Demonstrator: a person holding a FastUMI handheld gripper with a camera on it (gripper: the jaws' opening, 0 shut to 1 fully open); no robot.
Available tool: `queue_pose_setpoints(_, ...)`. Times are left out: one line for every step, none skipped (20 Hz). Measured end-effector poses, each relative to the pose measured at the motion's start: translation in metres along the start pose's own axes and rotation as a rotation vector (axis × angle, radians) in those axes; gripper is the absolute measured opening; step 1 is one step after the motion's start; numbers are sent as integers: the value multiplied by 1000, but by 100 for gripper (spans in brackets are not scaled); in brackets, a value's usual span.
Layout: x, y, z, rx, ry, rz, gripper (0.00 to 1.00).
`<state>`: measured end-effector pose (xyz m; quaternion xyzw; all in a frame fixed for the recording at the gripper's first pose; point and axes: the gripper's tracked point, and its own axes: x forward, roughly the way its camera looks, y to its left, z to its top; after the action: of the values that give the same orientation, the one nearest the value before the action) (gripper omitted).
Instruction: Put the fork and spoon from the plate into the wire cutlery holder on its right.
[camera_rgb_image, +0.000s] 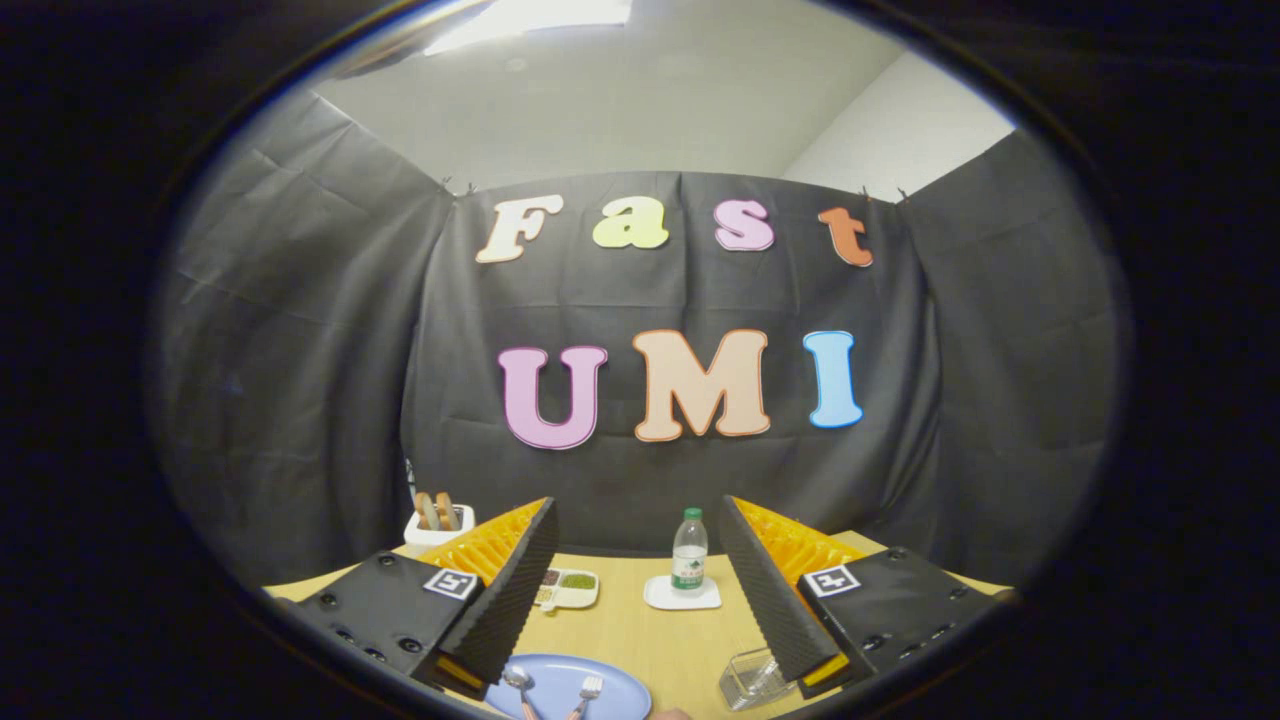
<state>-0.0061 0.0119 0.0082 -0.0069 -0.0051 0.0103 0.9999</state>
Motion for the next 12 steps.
queue_pose_setpoints(0, 0, 1, -3, 0, 1, 100)
queue_pose_setpoints(0, 0, 1, -4, 1, 1, 100)
queue_pose_setpoints(-1, 1, 0, -3, 5, 4, 100)
queue_pose_setpoints(-1, 3, -3, -2, 13, 6, 100)
queue_pose_setpoints(-1, 4, -6, 0, 25, 8, 100)
queue_pose_setpoints(-1, 4, -8, 2, 36, 10, 100)
queue_pose_setpoints(-1, 6, -10, 10, 44, 15, 100)
queue_pose_setpoints(-1, 8, -9, 18, 44, 21, 100)
queue_pose_setpoints(-1, 9, -7, 22, 41, 23, 100)
queue_pose_setpoints(-1, 10, -8, 21, 41, 27, 100)
queue_pose_setpoints(0, 12, -10, 18, 46, 32, 100)
queue_pose_setpoints(0, 15, -15, 18, 56, 40, 100)
